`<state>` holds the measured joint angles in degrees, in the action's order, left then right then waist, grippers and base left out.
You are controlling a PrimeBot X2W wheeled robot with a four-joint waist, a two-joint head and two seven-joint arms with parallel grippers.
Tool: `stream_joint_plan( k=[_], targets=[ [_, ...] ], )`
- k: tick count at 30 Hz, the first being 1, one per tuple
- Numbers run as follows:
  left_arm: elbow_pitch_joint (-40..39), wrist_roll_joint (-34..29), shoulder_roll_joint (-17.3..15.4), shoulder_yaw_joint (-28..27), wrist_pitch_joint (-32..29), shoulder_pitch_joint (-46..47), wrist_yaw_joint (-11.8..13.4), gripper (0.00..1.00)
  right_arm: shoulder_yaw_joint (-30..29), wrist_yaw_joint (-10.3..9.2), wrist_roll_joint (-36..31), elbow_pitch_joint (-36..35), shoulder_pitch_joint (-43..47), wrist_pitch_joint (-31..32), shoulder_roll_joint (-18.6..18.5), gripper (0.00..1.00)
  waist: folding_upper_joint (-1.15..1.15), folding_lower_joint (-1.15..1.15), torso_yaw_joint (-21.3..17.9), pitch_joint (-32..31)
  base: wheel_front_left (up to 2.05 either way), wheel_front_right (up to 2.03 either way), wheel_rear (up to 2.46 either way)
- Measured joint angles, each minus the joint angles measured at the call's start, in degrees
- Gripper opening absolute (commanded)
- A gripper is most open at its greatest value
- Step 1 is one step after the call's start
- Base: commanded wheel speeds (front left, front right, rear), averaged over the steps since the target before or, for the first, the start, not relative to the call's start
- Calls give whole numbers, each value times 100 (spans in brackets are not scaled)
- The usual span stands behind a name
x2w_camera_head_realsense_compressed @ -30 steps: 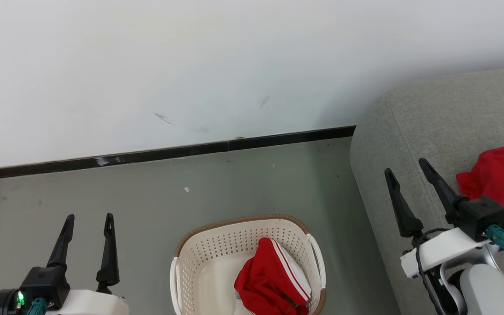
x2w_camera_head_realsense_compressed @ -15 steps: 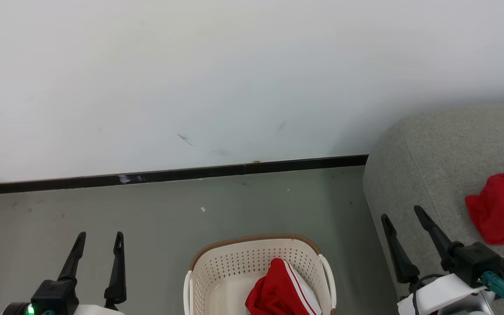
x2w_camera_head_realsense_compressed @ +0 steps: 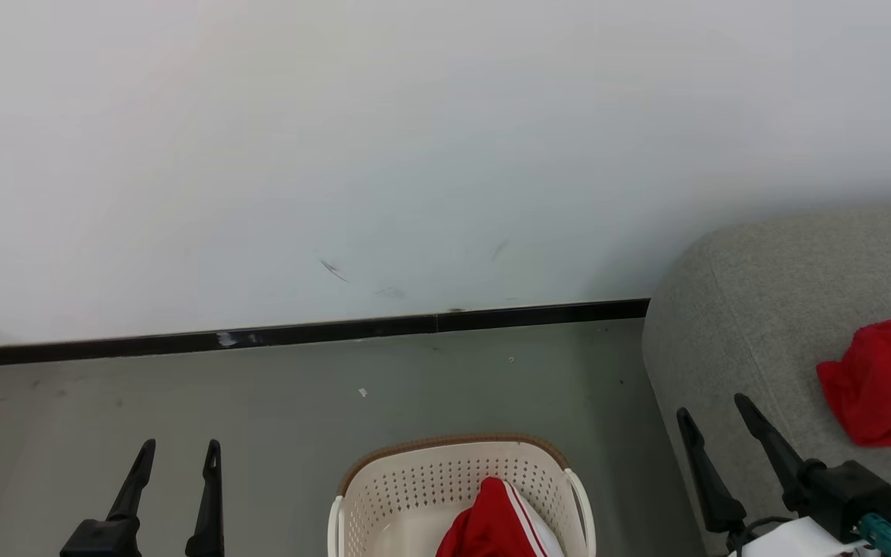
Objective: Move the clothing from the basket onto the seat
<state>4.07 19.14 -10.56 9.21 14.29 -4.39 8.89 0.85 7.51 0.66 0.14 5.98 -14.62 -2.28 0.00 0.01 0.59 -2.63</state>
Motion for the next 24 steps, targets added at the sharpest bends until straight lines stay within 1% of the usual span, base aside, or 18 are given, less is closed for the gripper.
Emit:
stream_joint_plan(
  k=[7, 19, 24],
  targets=[
    [-21, 0, -7, 1, 0, -104, -4, 100, 14, 0, 187, -162, 168, 0, 2, 100, 0, 0, 1, 3, 0, 0, 0],
    [-73, -1, -21, -8, 0, -104, -7, 100, 24, 0, 294, -326, 210, 0, 3, 100, 0, 0, 14, 74, 0, 0, 0],
    [-78, -11, -55, 40, 0, -97, -104, 100, 23, 0, 294, -358, 207, 0, 3, 100, 0, 0, 6, 124, 0, 0, 0]
  ],
)
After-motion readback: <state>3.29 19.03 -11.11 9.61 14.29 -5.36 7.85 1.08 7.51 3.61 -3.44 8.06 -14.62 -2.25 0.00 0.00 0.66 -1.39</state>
